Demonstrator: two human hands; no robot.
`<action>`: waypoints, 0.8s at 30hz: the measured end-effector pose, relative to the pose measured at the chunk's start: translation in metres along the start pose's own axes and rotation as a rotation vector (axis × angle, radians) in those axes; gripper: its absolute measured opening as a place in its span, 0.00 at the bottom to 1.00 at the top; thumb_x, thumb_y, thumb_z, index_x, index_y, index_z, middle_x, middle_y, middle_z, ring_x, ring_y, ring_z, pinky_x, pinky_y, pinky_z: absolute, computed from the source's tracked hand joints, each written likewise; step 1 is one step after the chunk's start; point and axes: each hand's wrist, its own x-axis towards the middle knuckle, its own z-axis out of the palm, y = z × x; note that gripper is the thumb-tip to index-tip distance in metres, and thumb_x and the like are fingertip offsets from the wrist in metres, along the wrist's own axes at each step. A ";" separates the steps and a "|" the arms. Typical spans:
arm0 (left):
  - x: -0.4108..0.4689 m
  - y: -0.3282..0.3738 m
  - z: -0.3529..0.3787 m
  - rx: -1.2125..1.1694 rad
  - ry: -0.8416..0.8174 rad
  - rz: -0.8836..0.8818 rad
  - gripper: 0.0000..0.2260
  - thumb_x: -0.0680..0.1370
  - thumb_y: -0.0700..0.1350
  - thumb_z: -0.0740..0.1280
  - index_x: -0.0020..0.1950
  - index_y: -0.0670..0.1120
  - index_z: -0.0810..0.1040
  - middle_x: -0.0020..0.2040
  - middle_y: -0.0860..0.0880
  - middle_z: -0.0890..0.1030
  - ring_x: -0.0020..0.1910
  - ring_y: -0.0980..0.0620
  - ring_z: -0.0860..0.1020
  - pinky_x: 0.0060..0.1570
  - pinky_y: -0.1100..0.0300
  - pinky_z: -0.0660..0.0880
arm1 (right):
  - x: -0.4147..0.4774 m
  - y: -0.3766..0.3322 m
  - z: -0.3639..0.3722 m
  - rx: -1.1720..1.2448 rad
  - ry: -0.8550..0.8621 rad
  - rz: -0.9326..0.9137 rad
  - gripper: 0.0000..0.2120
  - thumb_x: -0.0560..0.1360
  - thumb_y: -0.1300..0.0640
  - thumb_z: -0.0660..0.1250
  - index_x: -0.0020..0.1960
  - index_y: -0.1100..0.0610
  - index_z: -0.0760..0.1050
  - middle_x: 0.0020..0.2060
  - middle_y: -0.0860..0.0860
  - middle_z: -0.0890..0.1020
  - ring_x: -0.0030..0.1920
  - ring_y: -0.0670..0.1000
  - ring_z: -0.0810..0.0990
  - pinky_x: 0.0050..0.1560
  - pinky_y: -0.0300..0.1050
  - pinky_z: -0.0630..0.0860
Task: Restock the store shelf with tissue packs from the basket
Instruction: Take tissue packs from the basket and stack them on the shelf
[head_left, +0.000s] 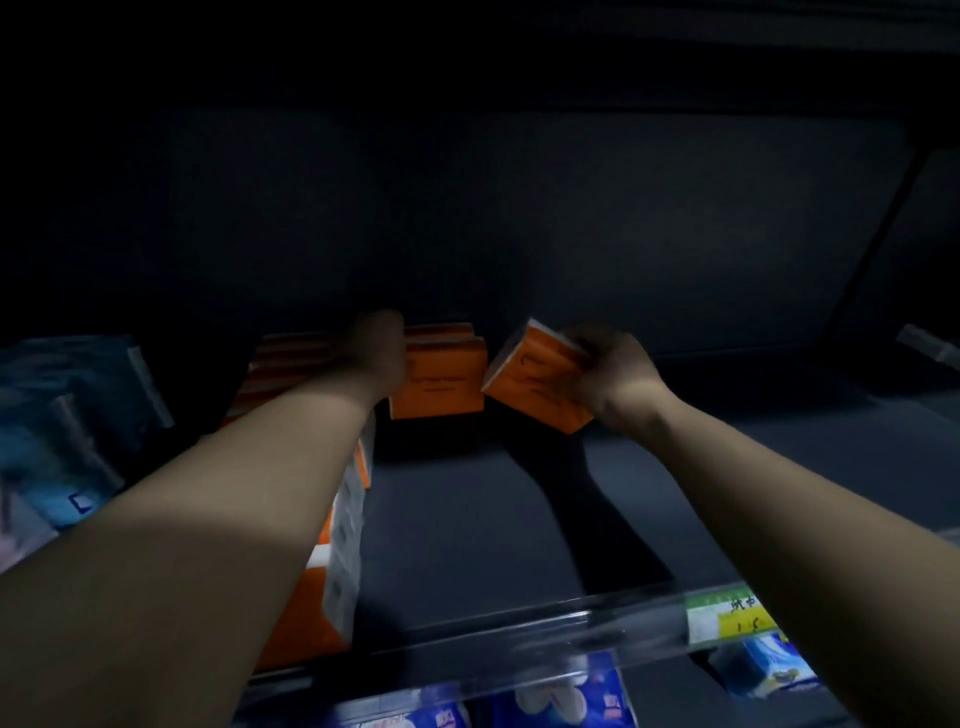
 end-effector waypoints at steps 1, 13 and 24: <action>-0.001 -0.001 -0.001 -0.002 -0.007 0.003 0.18 0.76 0.37 0.65 0.65 0.38 0.72 0.65 0.37 0.73 0.65 0.39 0.71 0.65 0.51 0.67 | 0.000 -0.003 0.003 -0.027 -0.022 -0.013 0.21 0.67 0.62 0.74 0.59 0.54 0.75 0.50 0.50 0.80 0.53 0.51 0.80 0.51 0.43 0.76; -0.038 -0.026 -0.046 -0.116 0.041 -0.036 0.12 0.77 0.51 0.64 0.53 0.45 0.80 0.54 0.43 0.81 0.53 0.43 0.78 0.51 0.55 0.75 | 0.011 -0.036 0.059 -0.269 -0.174 -0.183 0.22 0.69 0.61 0.70 0.62 0.51 0.75 0.57 0.50 0.75 0.58 0.49 0.74 0.52 0.39 0.71; -0.068 -0.031 -0.055 -0.052 -0.008 -0.081 0.12 0.79 0.55 0.60 0.56 0.53 0.79 0.54 0.49 0.81 0.48 0.49 0.78 0.47 0.57 0.73 | 0.014 -0.040 0.089 -0.553 -0.018 -0.245 0.28 0.71 0.55 0.69 0.70 0.44 0.67 0.64 0.54 0.64 0.63 0.58 0.62 0.66 0.47 0.59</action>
